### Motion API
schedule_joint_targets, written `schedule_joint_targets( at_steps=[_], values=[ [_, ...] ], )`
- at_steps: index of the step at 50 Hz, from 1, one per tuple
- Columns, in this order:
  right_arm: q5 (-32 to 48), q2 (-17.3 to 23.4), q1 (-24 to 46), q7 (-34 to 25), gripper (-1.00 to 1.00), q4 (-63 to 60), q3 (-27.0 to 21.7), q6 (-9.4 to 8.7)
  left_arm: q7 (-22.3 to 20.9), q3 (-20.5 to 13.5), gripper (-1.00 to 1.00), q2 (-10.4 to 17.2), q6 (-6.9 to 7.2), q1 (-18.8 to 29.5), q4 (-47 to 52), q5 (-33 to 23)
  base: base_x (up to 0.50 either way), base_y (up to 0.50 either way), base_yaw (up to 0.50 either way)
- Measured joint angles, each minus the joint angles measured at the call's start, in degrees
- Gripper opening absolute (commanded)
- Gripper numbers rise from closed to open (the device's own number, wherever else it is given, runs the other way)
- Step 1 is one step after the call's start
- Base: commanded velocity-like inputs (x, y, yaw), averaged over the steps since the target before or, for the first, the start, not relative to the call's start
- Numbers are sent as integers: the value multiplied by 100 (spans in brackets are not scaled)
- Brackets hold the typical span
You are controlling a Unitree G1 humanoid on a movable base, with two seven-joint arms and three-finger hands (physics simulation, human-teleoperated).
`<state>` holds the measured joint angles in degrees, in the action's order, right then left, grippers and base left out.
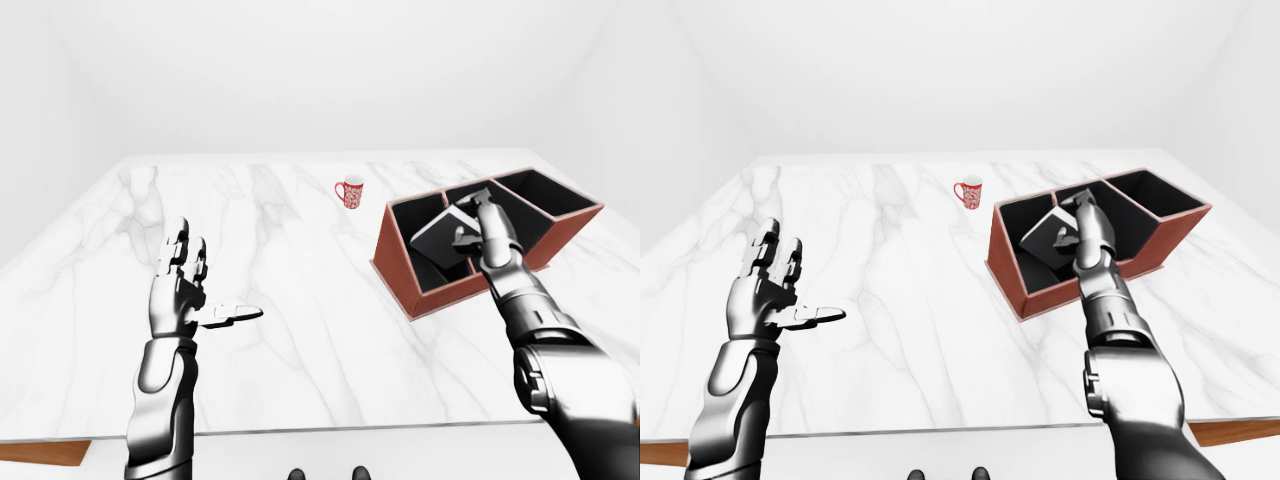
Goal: Pick up the book and place it in the left compartment of the caddy.
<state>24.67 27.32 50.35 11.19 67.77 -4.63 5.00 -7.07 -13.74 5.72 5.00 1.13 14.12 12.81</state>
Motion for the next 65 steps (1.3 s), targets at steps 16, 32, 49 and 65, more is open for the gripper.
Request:
schedule_joint_targets(
  at_steps=[16, 32, 49, 65],
  values=[
    [383, -88, 260, 157, -100, 326, 137, 0, -15, -4, 100, -10, 0, -21, 71, 7, 0, 0, 0],
    [1022, -213, 427, 280, -100, 429, 233, 0, -20, -7, 100, -15, 0, -26, 89, 16, 0, 0, 0],
    [1429, -317, 460, 398, -100, 553, 281, 0, -27, -1, 100, -24, 0, -47, 146, 22, 0, 0, 0],
    [1646, -429, 391, 492, -100, 724, 318, 0, -34, -13, 100, -31, 0, -71, 227, 30, 0, 0, 0]
  ],
)
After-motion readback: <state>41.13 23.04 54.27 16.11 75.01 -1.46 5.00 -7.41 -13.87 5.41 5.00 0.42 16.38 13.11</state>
